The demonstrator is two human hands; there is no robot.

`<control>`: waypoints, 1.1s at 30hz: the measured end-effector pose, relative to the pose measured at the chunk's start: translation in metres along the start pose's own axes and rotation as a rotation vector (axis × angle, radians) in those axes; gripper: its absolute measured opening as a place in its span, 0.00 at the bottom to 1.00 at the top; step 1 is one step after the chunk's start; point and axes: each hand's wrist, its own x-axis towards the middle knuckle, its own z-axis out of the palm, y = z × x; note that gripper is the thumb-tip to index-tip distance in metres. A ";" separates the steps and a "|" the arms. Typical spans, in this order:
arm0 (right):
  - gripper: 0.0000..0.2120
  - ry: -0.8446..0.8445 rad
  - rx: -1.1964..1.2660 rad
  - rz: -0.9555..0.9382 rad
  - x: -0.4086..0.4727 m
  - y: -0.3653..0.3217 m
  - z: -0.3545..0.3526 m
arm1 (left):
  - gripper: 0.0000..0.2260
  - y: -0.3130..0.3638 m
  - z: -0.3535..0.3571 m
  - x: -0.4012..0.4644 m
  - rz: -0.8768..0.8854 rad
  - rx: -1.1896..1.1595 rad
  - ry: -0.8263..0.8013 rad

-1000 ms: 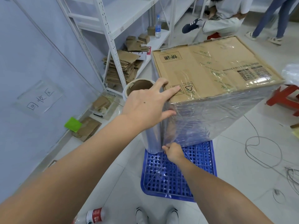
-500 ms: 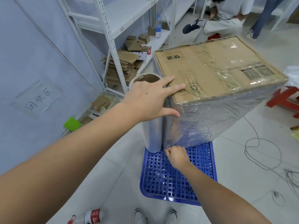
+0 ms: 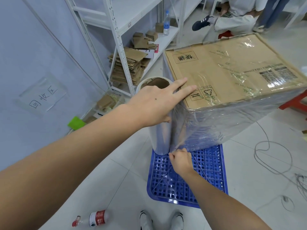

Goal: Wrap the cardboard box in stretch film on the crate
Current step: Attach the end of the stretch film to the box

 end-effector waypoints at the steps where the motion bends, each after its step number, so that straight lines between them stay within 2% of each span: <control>1: 0.19 0.018 0.011 0.003 -0.001 0.009 0.002 | 0.50 0.000 -0.001 -0.001 -0.003 -0.021 0.000; 6: 0.18 0.013 0.035 -0.080 0.001 0.031 0.000 | 0.47 0.000 -0.007 -0.002 0.006 -0.055 -0.033; 14: 0.18 -0.022 0.085 -0.083 0.001 0.033 0.005 | 0.49 0.006 -0.007 -0.013 0.073 0.002 -0.030; 20: 0.17 -0.070 0.110 -0.167 -0.003 0.035 -0.009 | 0.54 0.025 -0.016 -0.024 0.153 0.032 -0.033; 24: 0.19 -0.186 0.220 -0.167 -0.012 0.045 -0.010 | 0.54 0.026 -0.018 -0.027 0.096 -0.012 -0.064; 27: 0.16 -0.166 0.305 -0.102 -0.015 0.062 -0.002 | 0.54 0.024 -0.018 -0.030 0.036 -0.076 -0.079; 29: 0.15 -0.152 0.291 -0.069 -0.018 0.072 -0.002 | 0.54 0.028 -0.018 -0.030 0.026 -0.071 -0.083; 33: 0.21 -0.102 0.135 -0.083 -0.028 0.092 -0.007 | 0.53 0.036 -0.020 -0.025 0.014 -0.001 -0.080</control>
